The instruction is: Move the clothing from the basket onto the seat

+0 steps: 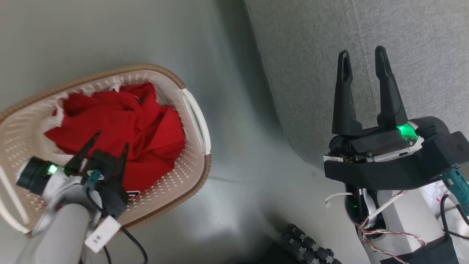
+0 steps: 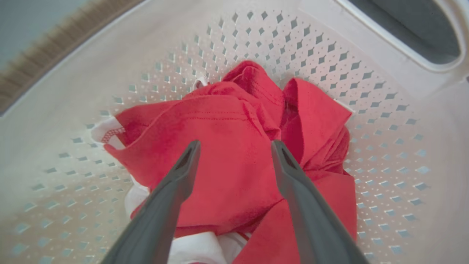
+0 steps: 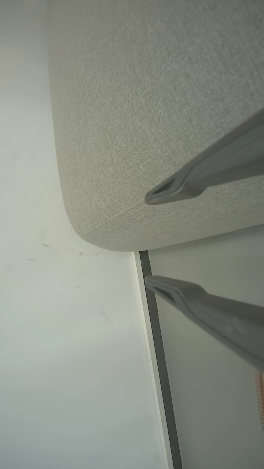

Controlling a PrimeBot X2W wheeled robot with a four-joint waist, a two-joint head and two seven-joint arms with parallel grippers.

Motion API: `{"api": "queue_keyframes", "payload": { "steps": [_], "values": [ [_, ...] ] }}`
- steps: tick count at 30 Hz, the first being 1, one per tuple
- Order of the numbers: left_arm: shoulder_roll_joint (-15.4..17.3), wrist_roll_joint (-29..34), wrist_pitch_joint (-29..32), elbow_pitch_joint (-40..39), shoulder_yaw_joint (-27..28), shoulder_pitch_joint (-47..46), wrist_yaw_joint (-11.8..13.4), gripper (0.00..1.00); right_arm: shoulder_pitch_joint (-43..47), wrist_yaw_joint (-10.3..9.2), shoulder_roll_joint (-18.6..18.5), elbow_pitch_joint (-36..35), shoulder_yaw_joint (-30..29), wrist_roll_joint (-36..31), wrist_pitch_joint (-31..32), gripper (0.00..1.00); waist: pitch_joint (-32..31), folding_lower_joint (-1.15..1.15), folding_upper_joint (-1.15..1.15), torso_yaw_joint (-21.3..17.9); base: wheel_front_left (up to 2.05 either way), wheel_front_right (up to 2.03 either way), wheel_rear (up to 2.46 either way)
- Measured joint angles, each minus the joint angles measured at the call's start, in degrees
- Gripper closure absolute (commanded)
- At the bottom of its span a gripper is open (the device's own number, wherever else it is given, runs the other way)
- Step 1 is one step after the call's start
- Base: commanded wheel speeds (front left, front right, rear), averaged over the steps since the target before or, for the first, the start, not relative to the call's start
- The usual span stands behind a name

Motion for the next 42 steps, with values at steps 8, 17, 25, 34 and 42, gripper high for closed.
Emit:
{"api": "queue_keyframes", "payload": {
  "steps": [8, 17, 25, 34, 42],
  "values": [
    [1.4, 0.0, 0.5, 3.3, 2.1, -3.4, 1.6, 0.0, -1.4, 0.0, 0.0, -1.2, 0.6, 0.3, 0.0, 0.0, 4.2, 0.0, 0.0, -2.2, 0.0, 0.0, 0.0],
    [1.3, 0.4, 0.7, 6.2, 2.5, -6.5, 3.6, 0.0, -1.5, 0.0, 0.1, -1.7, 1.0, 0.3, 0.0, 0.0, 5.9, -0.01, 0.0, -3.5, 0.0, 0.0, 0.0],
    [0.1, 1.7, 1.0, 9.1, 2.2, -9.4, 5.0, 0.53, -1.1, 0.0, 0.2, -2.3, 0.8, 0.3, 0.0, 0.0, 6.4, -0.01, -0.01, -3.5, 0.0, 0.0, 0.0],
    [-0.1, 1.1, -0.3, 10.9, 3.1, -10.4, 5.1, 1.0, -1.3, 0.0, 0.2, -1.9, 1.3, 0.3, 0.0, 0.0, 6.5, -0.01, -0.01, -3.5, 0.0, 0.0, 0.0],
    [-3.9, -1.6, -4.4, 10.9, 3.2, -10.3, 4.6, 1.0, -2.5, 0.0, 0.2, 1.1, 0.7, 0.7, 0.0, 0.0, 4.5, -0.01, -0.01, -3.1, 0.0, 0.0, 0.0]
  ]
}}
